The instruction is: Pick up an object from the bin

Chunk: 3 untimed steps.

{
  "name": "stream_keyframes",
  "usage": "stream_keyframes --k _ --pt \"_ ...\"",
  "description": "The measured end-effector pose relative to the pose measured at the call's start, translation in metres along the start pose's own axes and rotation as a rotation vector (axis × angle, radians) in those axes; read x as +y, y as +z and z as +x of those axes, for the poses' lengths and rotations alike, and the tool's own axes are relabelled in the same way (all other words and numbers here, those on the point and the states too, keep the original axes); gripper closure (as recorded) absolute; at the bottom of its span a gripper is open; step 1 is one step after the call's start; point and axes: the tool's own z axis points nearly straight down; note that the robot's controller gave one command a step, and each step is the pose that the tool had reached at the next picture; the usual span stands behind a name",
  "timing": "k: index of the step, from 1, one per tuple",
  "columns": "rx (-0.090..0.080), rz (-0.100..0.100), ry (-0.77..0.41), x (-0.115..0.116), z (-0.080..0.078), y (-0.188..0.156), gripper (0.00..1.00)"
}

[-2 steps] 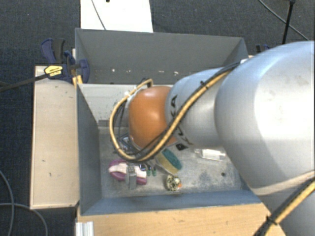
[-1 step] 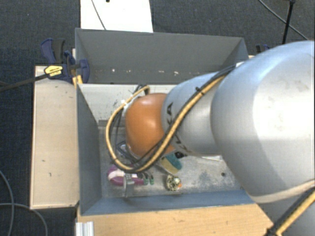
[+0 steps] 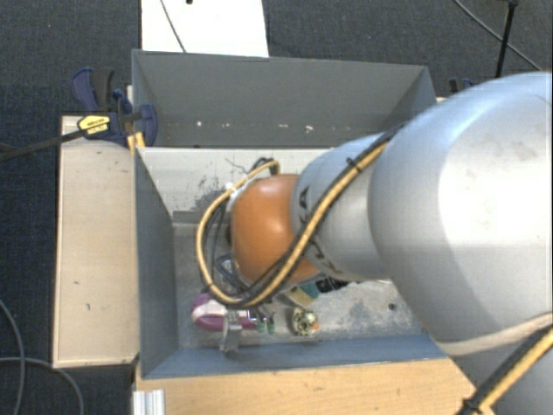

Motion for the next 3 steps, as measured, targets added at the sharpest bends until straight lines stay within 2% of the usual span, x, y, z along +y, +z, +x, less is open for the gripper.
stream_keyframes --k 1,2,3 --pt "0.002 0.0 0.005 0.0 0.001 0.001 1.0" --pt "-0.005 -0.002 0.021 0.0 -0.02 -0.042 1.0" --pt "-0.009 -0.003 0.048 -0.004 -0.031 -0.132 1.0"
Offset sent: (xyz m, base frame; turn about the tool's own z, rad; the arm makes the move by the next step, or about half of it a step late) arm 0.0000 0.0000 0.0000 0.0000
